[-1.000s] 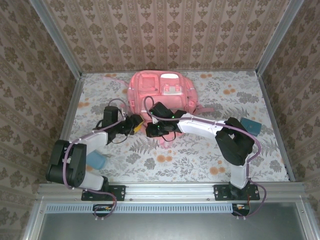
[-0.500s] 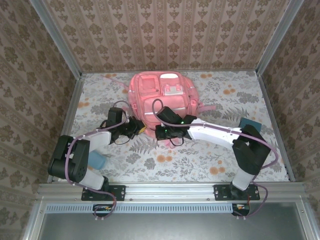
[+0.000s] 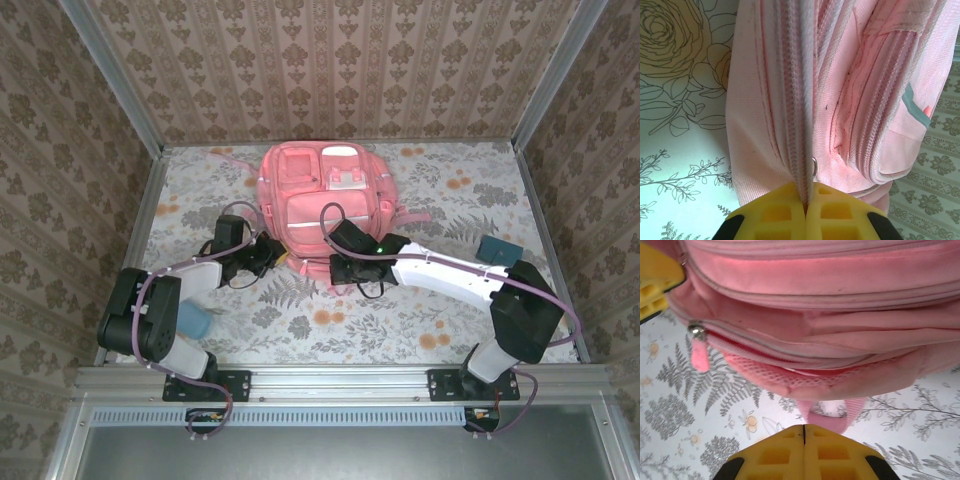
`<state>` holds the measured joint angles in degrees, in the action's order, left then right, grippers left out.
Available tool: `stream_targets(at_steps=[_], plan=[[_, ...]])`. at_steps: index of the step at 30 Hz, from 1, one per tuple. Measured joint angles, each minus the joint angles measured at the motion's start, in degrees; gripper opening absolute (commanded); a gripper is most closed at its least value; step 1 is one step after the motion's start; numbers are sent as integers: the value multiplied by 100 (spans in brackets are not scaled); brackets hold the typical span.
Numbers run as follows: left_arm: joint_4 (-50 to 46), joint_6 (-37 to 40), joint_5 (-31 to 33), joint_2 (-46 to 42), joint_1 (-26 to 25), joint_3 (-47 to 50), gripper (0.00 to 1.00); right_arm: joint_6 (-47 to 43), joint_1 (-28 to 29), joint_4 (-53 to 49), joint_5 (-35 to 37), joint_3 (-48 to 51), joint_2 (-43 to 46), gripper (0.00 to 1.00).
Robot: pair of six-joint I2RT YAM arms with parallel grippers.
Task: Pack the student bag
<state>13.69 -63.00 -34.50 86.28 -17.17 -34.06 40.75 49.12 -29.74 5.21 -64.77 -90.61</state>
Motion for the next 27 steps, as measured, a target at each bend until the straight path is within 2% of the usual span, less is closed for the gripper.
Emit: stream_targets(at_steps=[4,7,16,27], plan=[[0,2,-31,-2,-13,-7,2,-107,138,96,-264,-245,-212,36],[-39,22,-39,-20,-81,-55,2,-31,332,122,-221,-603,-516,44],[-306,181,-42,-181,-459,-400,3,540,575,-227,544,-1003,-918,44],[-393,219,-111,-181,-463,-426,3,649,562,-542,1113,-1543,-1482,33]])
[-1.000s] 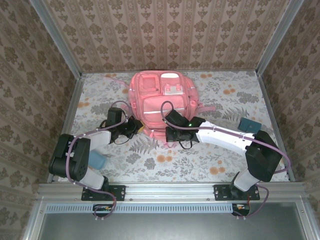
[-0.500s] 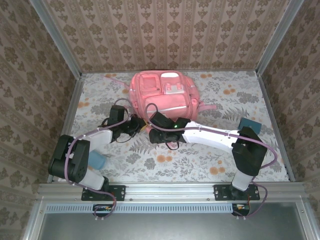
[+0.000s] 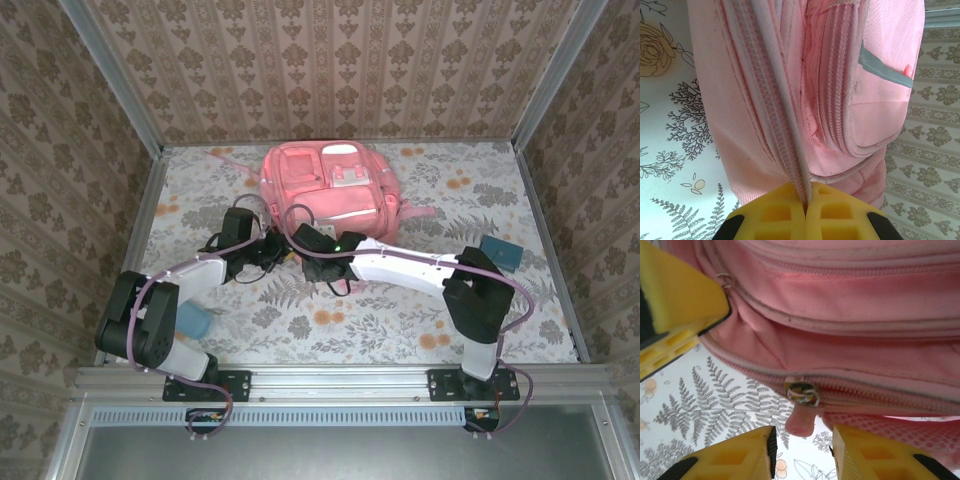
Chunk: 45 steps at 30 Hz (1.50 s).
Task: Pack the student bag
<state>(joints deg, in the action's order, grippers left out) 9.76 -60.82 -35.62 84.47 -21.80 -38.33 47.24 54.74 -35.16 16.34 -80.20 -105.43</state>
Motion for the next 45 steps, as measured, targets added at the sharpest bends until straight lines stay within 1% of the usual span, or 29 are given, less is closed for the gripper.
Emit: stream_targets(at_steps=[3,6,8,10,11,12,15,17,20,21,23,28,31,35,39,45], plan=[[-13,2,0,0,0,-2,3,50,0,-79,190,-92,-74,29],[-15,2,0,0,0,-2,3,85,0,-160,343,-203,-146,18],[-15,4,-2,0,0,-2,3,83,0,-197,404,-260,-177,14],[-15,15,0,0,-17,-2,3,74,4,-254,446,-275,-179,7],[-17,22,2,0,-28,-2,3,68,7,-278,457,-275,-179,6],[-24,39,2,0,-31,-2,3,48,7,-293,466,-275,-179,7],[-33,46,-2,0,-33,-2,3,-85,4,-293,466,-275,-179,19],[-33,46,-15,0,-35,-2,3,-179,-2,-286,452,-275,-190,25],[-37,48,-17,2,-35,-7,3,-291,-31,-284,431,-291,-258,28],[-39,48,-17,2,-35,-9,3,-334,-37,-284,428,-306,-289,28],[-44,48,-17,2,-35,-9,3,-380,-48,-284,428,-339,-339,24],[-63,59,-11,2,-35,-9,3,-468,-79,-284,426,-367,-385,7],[-90,85,11,2,-31,-9,2,-442,-81,-289,426,-367,-382,1],[-127,181,114,2,-24,-9,0,-413,-79,-372,420,-363,-321,0],[-157,302,133,2,68,-9,0,-369,-101,-590,404,-210,-50,0],[-170,413,131,24,282,4,0,-358,-398,-1003,413,212,367,0]])
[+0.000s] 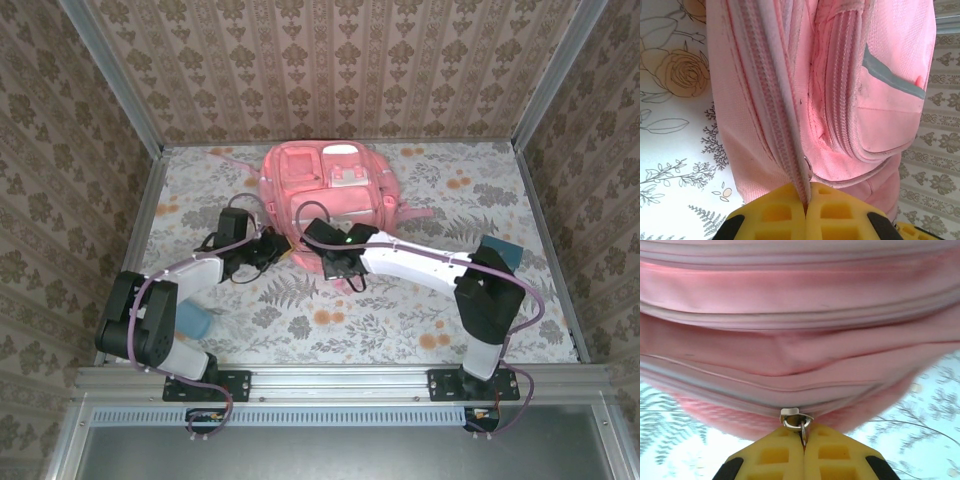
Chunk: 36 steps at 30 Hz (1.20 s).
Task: Pack the student bag
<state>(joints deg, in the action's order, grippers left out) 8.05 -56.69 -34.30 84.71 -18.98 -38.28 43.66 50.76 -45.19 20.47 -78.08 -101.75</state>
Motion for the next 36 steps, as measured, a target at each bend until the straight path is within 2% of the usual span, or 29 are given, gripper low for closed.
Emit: stream_targets(at_steps=[7,8,11,14,18,26,34,36], plan=[[-59,127,-63,11,140,0,0,-131,-527,20,-74,372,295,0],[-83,149,-70,9,181,0,3,-190,-549,74,-153,393,321,0],[-243,284,-48,-33,387,-2,23,-481,-520,378,-605,446,415,0],[-590,455,186,-332,778,-4,46,-739,-420,647,-1115,431,426,0],[-1047,581,452,-1038,1080,-4,58,-903,-289,909,-1746,98,238,0],[-1373,385,389,-2076,1088,210,61,-1021,-105,1591,-2721,-892,-664,0],[-1294,-87,103,-2055,994,437,51,-1040,-96,1679,-2992,-931,-870,0],[-1137,-195,57,-1939,920,450,52,-1040,-87,1681,-3003,-931,-883,0]])
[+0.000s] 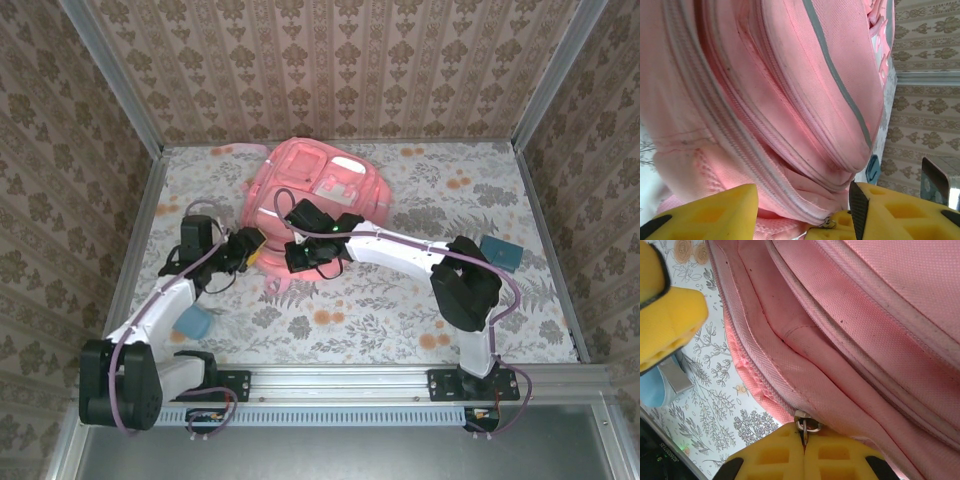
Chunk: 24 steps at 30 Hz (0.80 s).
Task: Pack the student bag
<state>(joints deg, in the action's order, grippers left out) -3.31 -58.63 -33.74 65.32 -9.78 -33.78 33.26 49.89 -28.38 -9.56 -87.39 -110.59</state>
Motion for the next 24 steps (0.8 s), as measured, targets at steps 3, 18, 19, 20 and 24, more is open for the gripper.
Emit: stream_targets(at_steps=[3,18,19,20,24], plan=[[210,-168,-46,282,-122,9,51,0,17,2,-2,0,-9,0],[507,-409,238,1176,-549,7,10,-57,343,-177,623,57,-15,0],[509,-428,251,1228,-562,7,5,-52,400,-199,802,105,-4,0],[511,-402,262,1257,-568,7,2,-50,448,-216,964,160,13,0],[509,-352,240,1298,-671,7,0,90,682,-315,1882,496,291,0]])
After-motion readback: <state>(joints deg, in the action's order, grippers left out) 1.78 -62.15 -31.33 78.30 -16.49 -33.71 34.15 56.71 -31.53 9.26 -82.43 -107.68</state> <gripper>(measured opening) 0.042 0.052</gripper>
